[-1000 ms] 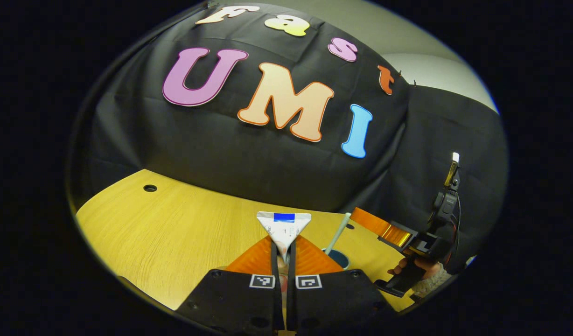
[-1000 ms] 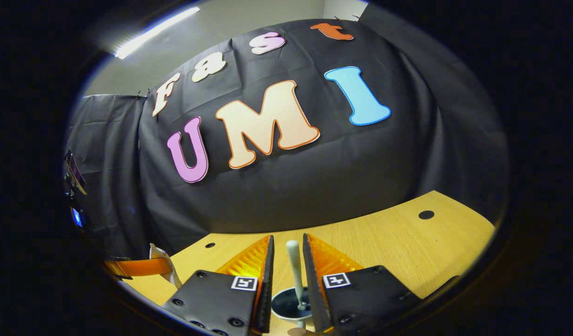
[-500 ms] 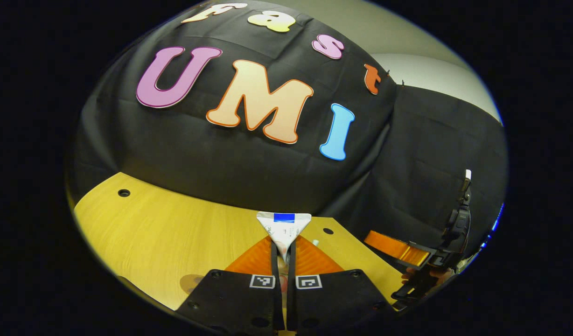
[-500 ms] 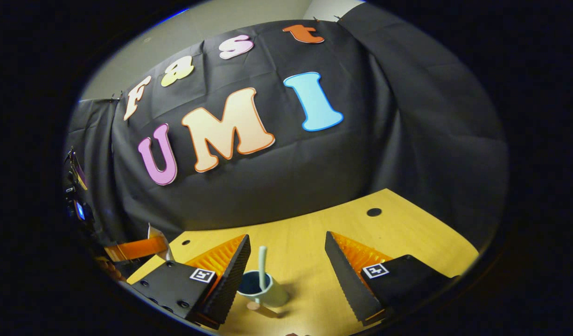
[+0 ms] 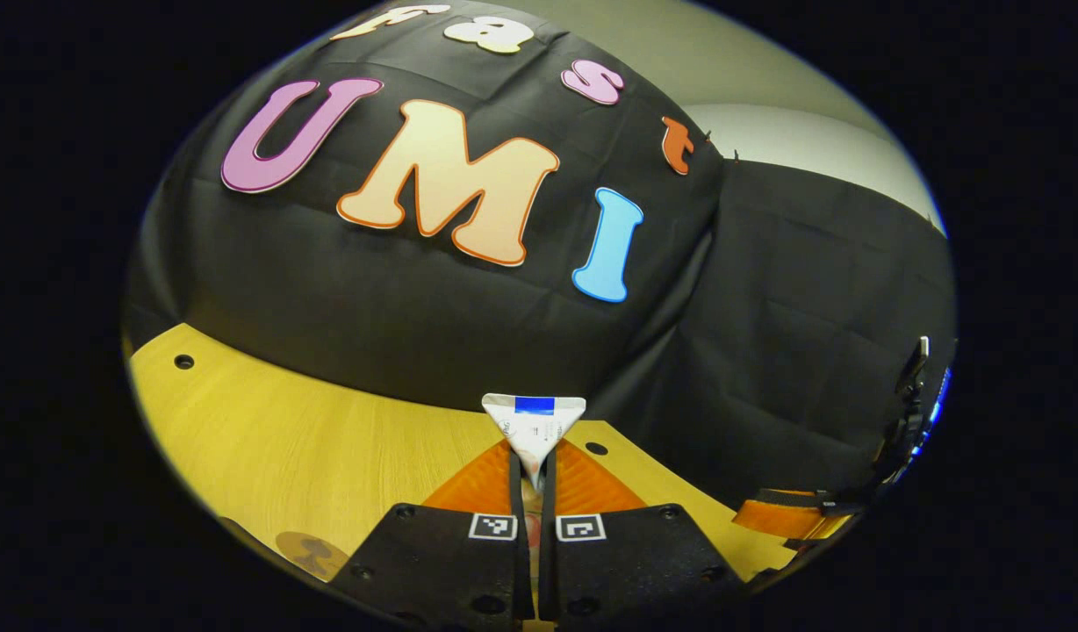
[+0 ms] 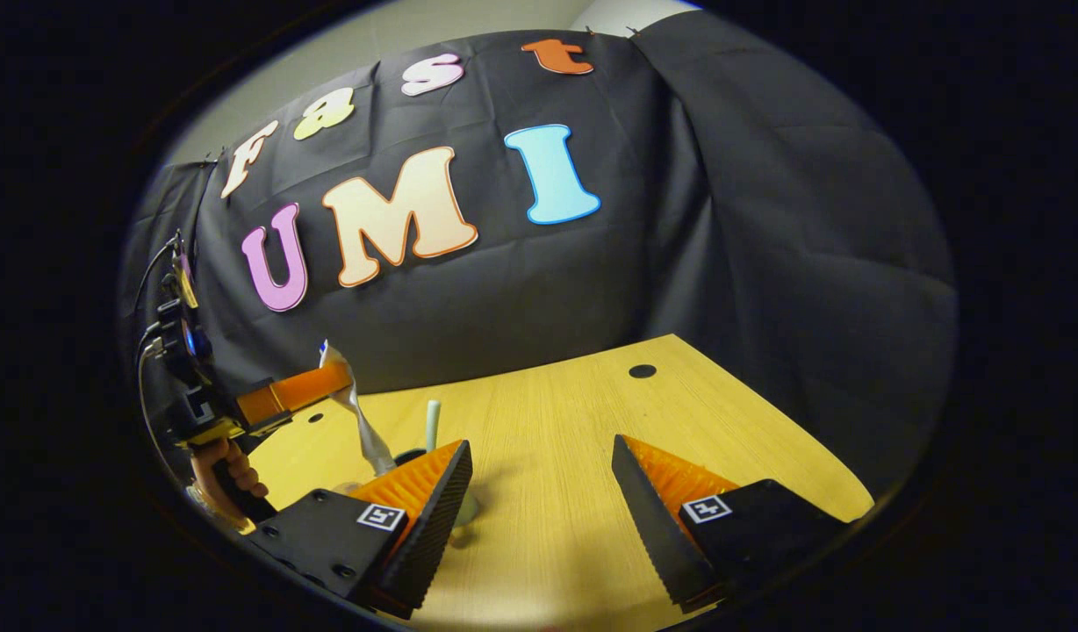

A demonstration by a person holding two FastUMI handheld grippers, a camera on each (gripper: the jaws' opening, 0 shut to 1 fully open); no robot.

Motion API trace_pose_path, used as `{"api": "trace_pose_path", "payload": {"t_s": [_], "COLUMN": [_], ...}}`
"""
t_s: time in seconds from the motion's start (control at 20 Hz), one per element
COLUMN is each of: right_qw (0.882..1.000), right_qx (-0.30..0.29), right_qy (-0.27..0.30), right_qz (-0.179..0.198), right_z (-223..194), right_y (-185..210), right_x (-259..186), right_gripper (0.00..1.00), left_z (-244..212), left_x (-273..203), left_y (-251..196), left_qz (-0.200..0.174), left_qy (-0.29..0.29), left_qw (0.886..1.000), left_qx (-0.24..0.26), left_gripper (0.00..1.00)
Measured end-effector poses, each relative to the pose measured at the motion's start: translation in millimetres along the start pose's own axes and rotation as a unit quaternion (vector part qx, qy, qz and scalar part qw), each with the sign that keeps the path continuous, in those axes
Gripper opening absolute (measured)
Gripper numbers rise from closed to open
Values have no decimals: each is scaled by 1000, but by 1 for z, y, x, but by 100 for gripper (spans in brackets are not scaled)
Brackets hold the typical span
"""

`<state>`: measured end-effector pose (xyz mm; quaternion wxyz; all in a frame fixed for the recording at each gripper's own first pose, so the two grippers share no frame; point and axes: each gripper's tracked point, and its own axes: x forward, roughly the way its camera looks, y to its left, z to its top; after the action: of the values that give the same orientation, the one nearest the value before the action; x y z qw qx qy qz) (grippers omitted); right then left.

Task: Put the toothbrush and toothpaste on the desktop into the cup, then pick up the cup and place it on the coaster on the desktop.

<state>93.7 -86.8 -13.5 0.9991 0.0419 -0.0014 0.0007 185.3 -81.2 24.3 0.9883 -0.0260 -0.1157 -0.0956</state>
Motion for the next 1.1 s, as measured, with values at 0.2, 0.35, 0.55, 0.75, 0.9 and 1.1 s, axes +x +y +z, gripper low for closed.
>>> {"api": "trace_pose_path", "payload": {"t_s": [0.2,0.35,0.55,0.75,0.9,1.1], "right_qw": [1000,1000,1000,1000,999,999], "right_qx": [8,8,1,-8,-11,-19], "right_qy": [-20,-13,7,14,20,24], "right_qz": [-19,-24,-27,-24,-24,-25], "right_z": [3,-10,-28,-32,-34,-34], "right_y": [-18,-24,-24,-15,-9,-5], "right_x": [-6,-11,-18,-28,-34,-38], "right_gripper": [98,98,98,98,98,98], "left_z": [-18,-33,-52,-50,-55,-57], "left_x": [6,8,9,10,6,-6], "left_y": [0,-1,2,-1,-11,-10], "left_qz": [1,1,9,8,-12,-14], "left_qy": [-12,-15,0,-13,-2,8], "left_qw": [1000,1000,1000,1000,1000,1000], "left_qx": [6,14,20,7,-7,10], "left_gripper": [2,1,2,6,31,84]}}
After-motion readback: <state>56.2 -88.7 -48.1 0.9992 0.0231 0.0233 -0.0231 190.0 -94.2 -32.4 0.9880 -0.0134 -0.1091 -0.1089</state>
